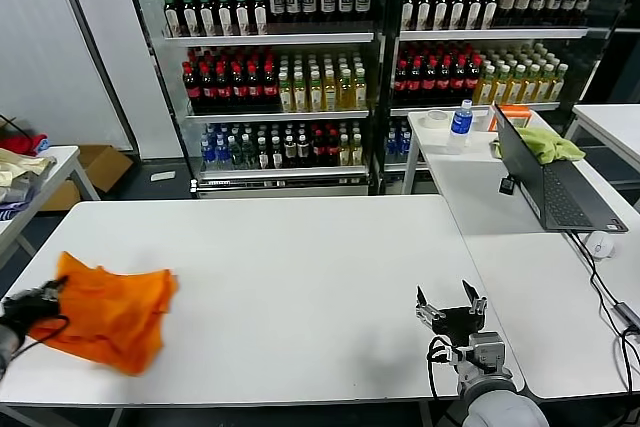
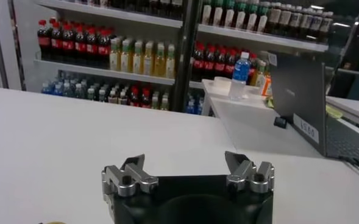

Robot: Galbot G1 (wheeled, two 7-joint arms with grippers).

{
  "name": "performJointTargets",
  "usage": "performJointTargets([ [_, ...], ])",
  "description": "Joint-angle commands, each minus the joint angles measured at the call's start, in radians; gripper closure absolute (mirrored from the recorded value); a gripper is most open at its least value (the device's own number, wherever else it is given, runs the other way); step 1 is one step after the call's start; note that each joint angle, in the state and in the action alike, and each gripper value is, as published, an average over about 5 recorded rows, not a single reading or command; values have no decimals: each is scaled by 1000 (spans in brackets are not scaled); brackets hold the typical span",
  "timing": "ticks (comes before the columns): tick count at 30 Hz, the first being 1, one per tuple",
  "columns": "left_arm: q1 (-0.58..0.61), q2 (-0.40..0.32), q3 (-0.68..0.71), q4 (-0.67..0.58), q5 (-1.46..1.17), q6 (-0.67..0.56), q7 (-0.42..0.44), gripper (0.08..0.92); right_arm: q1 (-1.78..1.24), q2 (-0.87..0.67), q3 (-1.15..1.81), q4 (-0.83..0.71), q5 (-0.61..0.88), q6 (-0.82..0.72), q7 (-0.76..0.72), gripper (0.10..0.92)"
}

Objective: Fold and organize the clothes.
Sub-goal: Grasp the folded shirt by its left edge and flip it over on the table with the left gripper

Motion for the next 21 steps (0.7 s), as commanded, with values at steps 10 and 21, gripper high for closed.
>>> performJointTargets([
  [10,-74,-301,678,-465,-47,-61,-33,900,-20,6,2,17,-13,-5,6,203],
  [21,-160,-361,708,-305,-10,-86,-48,900,-23,-3,10,20,-15,-5,5,203],
])
